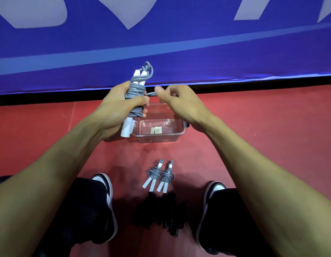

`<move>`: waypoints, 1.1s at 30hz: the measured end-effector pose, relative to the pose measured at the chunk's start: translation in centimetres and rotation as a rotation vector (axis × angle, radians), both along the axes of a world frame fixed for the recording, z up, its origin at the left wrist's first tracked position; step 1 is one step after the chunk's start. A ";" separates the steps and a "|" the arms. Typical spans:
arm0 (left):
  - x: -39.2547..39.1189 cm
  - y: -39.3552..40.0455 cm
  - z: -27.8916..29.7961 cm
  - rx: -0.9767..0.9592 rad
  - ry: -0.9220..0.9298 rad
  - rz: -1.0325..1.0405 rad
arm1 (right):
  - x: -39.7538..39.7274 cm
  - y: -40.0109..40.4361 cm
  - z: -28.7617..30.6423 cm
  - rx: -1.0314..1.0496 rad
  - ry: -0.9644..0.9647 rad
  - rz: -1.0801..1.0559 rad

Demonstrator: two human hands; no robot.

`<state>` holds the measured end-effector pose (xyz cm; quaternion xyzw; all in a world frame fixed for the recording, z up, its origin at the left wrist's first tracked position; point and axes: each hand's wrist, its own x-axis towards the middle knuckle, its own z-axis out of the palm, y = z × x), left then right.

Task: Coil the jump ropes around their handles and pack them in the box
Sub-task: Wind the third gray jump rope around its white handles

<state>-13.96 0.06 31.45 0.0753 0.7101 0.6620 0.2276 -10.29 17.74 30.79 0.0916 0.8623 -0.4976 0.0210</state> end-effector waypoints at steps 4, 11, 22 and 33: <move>0.1 0.1 0.3 0.132 -0.073 -0.017 | -0.3 0.3 -0.2 -0.043 0.079 -0.058; 0.3 0.4 0.1 0.131 -0.147 -0.091 | 0.1 0.3 -0.1 -0.080 0.138 -0.015; 0.9 0.4 -0.4 -0.111 0.014 -0.092 | 0.4 -0.3 0.4 -0.083 -0.054 0.143; 0.9 0.4 -0.1 0.084 -0.097 -0.180 | 0.7 -0.3 0.8 -0.009 -0.137 0.178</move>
